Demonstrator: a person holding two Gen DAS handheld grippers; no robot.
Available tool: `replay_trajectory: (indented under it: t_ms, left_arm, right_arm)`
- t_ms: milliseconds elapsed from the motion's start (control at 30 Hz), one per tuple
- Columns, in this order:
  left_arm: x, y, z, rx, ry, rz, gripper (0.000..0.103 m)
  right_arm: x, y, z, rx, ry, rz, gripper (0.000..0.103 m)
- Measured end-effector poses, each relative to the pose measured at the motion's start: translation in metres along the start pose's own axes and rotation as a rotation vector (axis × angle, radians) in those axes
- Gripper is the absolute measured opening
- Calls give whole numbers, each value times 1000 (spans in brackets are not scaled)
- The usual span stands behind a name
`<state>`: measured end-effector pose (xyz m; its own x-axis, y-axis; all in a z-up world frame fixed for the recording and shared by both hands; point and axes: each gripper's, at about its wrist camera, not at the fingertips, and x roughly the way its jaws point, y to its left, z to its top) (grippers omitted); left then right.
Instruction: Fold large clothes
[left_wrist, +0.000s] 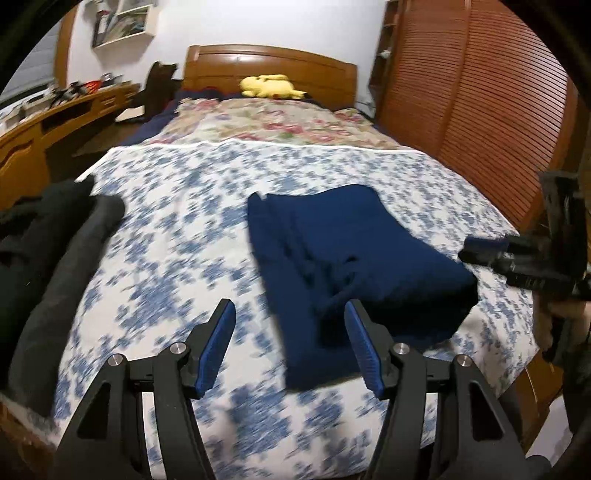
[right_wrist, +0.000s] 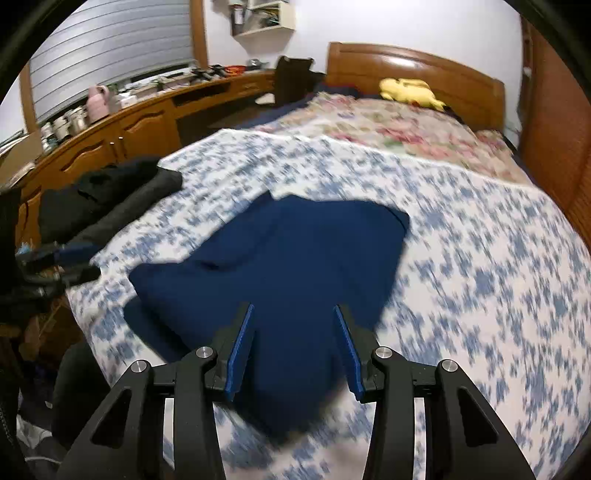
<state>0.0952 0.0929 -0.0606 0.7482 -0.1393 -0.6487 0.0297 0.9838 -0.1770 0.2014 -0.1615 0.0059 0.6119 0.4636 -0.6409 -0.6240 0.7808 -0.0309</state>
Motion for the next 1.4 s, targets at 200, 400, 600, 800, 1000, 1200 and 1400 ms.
replay_trajectory:
  t_ms: [200, 400, 600, 800, 1000, 1200, 1400]
  left_arm:
    - [11, -29, 11, 49, 1, -37, 62]
    - [25, -41, 11, 61, 28, -45, 62]
    - [34, -41, 8, 54, 56, -41, 62]
    - [36, -35, 7, 25, 53, -54, 62]
    - [37, -34, 6, 5, 50, -85, 57]
    - [39, -36, 5, 26, 61, -98, 29]
    - [21, -43, 10, 71, 13, -94, 15]
  right_arm:
    - [-7, -18, -9, 83, 27, -7, 45]
    - [-13, -23, -16, 97, 48, -8, 45]
    - [-7, -20, -22, 106, 57, 10, 45]
    - [-4, -19, -23, 109, 64, 12, 45]
    - [-3, -21, -25, 114, 64, 13, 45]
    - [-5, -22, -26, 112, 62, 13, 45]
    - [-7, -20, -23, 110, 52, 18, 45]
